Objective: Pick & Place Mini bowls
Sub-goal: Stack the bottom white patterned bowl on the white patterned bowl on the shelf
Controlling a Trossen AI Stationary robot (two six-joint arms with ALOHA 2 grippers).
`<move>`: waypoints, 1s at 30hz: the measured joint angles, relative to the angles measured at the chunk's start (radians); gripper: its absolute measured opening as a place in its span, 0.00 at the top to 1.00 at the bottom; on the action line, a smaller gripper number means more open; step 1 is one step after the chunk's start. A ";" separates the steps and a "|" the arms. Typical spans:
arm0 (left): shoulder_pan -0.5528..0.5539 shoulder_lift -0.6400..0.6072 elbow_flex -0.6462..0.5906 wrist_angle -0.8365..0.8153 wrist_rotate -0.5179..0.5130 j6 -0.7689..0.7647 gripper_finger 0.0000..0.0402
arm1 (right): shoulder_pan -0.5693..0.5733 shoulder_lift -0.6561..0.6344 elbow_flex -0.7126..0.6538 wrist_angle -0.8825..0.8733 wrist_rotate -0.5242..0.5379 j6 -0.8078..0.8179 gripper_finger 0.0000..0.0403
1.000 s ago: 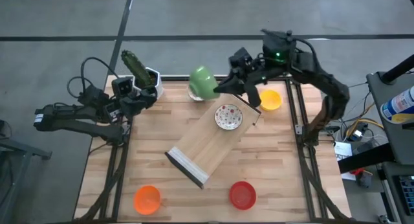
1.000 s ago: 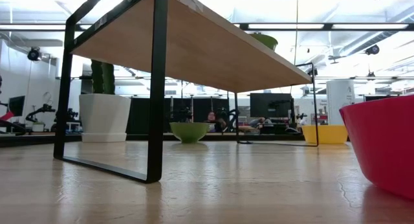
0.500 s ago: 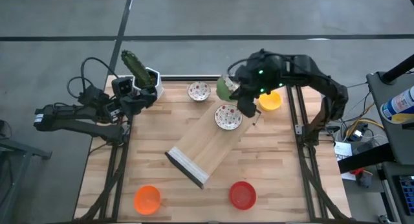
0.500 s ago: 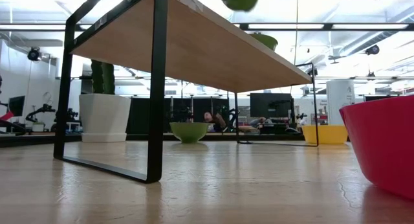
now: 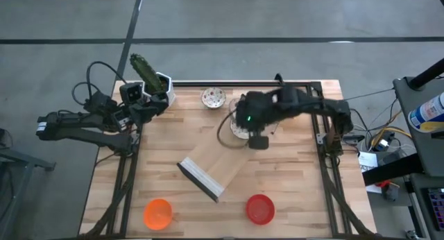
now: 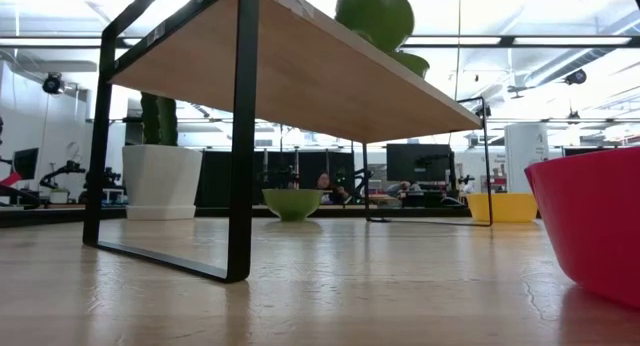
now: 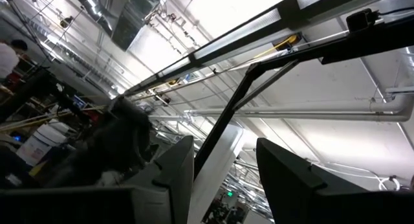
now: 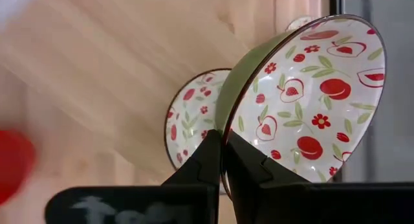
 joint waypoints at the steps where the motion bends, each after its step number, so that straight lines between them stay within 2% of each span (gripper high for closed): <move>1: 0.000 0.000 0.000 0.001 0.000 0.000 0.60 | 0.015 0.011 0.000 -0.002 0.028 -0.019 0.97; 7: 0.000 -0.002 0.000 0.001 0.000 -0.004 0.60 | 0.068 0.045 -0.005 -0.003 0.080 -0.021 0.97; 15: 0.000 -0.004 0.000 0.001 0.000 -0.003 0.60 | 0.073 0.017 -0.111 -0.003 0.076 0.058 0.97; 30: 0.000 -0.003 0.000 0.001 0.001 0.000 0.60 | 0.073 0.007 -0.229 -0.003 0.075 0.044 0.97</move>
